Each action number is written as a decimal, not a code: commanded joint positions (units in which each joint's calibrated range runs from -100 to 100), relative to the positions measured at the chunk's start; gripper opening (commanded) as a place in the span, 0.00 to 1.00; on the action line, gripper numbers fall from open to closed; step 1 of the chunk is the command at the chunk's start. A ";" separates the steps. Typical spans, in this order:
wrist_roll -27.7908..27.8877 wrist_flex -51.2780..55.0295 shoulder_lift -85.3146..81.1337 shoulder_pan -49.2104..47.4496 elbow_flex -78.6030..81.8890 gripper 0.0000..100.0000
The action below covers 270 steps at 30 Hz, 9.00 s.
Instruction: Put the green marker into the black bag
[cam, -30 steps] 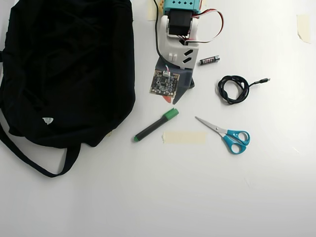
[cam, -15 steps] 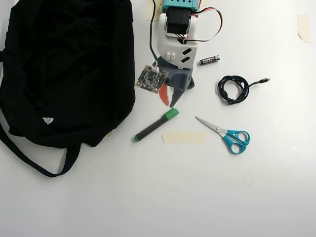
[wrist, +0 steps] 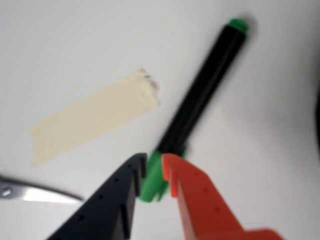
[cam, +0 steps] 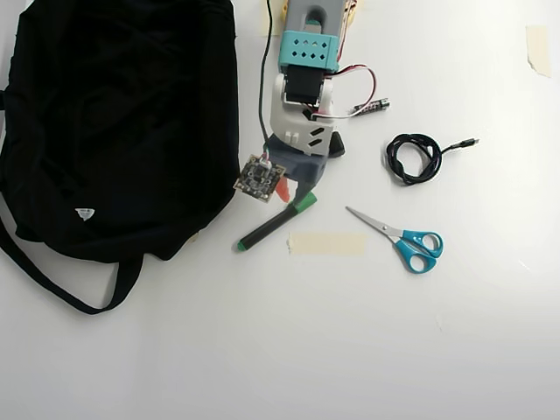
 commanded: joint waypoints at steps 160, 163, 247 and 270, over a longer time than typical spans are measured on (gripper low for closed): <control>0.34 19.13 26.18 -4.53 -23.36 0.10; 0.34 19.39 26.18 -4.68 -23.36 0.16; 0.55 31.45 -0.38 -4.08 -26.33 0.02; 6.32 33.77 -0.54 -4.08 -26.24 0.02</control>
